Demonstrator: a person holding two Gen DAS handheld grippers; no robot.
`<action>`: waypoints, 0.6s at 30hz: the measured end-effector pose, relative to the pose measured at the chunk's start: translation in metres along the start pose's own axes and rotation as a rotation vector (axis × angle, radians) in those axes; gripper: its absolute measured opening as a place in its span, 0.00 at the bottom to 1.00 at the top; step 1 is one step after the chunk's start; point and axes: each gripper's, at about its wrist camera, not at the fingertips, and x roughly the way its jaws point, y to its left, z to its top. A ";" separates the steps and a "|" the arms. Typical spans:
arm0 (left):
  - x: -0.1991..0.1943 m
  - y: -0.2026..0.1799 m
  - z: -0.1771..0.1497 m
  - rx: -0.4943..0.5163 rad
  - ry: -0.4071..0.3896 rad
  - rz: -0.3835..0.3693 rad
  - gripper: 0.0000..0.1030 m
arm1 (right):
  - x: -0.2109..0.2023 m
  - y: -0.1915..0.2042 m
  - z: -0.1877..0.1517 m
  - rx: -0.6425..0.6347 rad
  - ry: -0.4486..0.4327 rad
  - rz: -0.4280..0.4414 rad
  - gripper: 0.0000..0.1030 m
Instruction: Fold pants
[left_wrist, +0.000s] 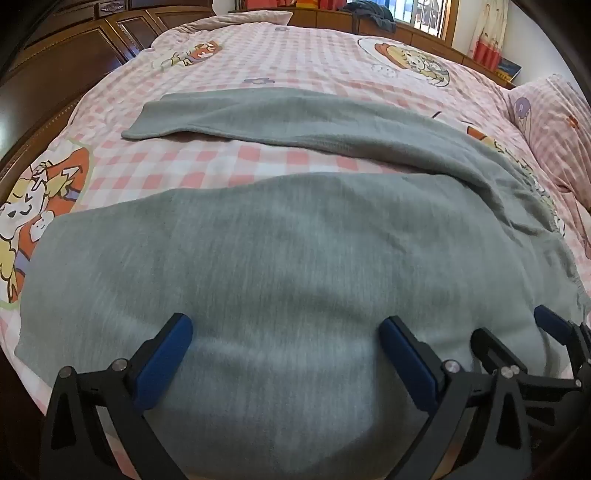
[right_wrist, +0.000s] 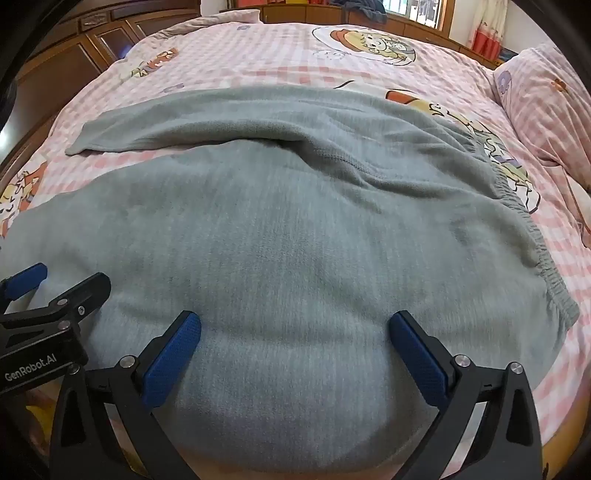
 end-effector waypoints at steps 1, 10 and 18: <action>0.000 0.001 0.000 0.002 -0.002 -0.002 1.00 | -0.004 0.000 0.004 -0.001 -0.005 0.002 1.00; -0.001 -0.002 -0.003 0.037 -0.023 0.021 1.00 | -0.009 0.000 -0.001 -0.002 -0.050 -0.004 1.00; -0.001 -0.003 -0.003 0.033 -0.025 0.015 1.00 | -0.010 -0.001 -0.003 -0.004 -0.053 -0.005 1.00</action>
